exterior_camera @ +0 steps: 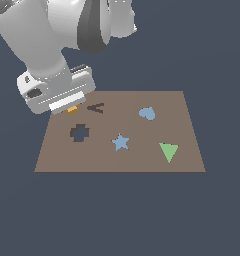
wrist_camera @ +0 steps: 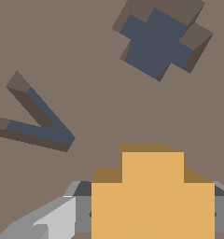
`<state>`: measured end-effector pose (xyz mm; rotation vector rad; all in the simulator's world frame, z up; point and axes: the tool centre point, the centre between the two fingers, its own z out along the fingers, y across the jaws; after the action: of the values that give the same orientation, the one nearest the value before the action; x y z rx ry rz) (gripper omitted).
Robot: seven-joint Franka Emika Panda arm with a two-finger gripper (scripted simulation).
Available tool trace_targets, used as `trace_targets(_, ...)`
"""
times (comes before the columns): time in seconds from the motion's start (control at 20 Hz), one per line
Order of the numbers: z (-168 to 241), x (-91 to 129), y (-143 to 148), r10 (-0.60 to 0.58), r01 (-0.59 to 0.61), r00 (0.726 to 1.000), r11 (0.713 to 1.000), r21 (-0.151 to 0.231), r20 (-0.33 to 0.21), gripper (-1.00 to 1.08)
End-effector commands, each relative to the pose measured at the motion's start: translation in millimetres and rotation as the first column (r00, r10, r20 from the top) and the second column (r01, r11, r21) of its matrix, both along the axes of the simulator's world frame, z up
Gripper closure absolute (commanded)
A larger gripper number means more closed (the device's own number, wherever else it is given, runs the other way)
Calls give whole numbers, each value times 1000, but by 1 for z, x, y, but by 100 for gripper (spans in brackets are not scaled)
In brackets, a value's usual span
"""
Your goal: Insert a designated object into the corresponding slot on a board.
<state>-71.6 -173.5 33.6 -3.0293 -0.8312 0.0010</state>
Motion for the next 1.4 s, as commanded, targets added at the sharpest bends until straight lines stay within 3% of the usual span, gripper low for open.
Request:
trace_targets(0.0,0,1,3,-49,49,999,999,0,1,108)
trace_targets(0.35,1,3,14,-234,234,972,972,0,1,108)
trace_targets(0.65,2,8,27,-434,434,901,901,0,1,108)
trace_targets(1.0,3,19,40,-654,654,757,757,1,1,108)
trace_targets(1.35,4,32,50,-830,830,558,558,1,1,108)
